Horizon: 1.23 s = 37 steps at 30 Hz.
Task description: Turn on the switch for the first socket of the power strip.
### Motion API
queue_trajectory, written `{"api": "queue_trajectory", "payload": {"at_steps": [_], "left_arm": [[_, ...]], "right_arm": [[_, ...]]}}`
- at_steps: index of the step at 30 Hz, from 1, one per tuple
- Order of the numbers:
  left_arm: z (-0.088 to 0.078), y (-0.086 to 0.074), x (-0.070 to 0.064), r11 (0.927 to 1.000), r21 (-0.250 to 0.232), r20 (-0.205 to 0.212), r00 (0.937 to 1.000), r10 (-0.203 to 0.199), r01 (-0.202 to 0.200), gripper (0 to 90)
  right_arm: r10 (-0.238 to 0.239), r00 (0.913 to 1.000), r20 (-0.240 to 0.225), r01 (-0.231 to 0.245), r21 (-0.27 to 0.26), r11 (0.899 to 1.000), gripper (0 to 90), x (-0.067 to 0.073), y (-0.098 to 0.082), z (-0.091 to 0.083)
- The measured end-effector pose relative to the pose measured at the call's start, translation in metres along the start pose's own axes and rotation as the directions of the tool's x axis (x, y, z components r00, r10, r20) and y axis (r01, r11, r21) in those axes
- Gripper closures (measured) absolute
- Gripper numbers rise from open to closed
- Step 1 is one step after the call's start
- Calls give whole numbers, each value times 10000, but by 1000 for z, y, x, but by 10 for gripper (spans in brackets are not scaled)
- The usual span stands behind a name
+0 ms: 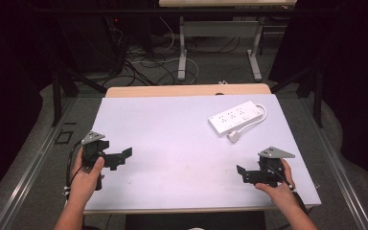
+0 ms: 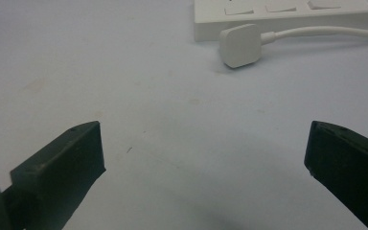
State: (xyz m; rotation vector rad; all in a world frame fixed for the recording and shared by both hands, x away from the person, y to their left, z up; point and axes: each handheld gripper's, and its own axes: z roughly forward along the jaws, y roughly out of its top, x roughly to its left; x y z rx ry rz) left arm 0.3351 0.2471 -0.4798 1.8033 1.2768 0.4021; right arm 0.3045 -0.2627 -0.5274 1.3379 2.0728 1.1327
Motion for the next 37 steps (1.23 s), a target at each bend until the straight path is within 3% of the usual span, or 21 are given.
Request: {"api": "queue_trajectory", "payload": {"at_steps": [37], "left_arm": [[2, -1, 0, 10000, 63, 3, 10000, 42, -42, 4]], "right_arm": [[56, 9999, -121, -52, 329, 9994, 0, 1, -6, 9]]}}
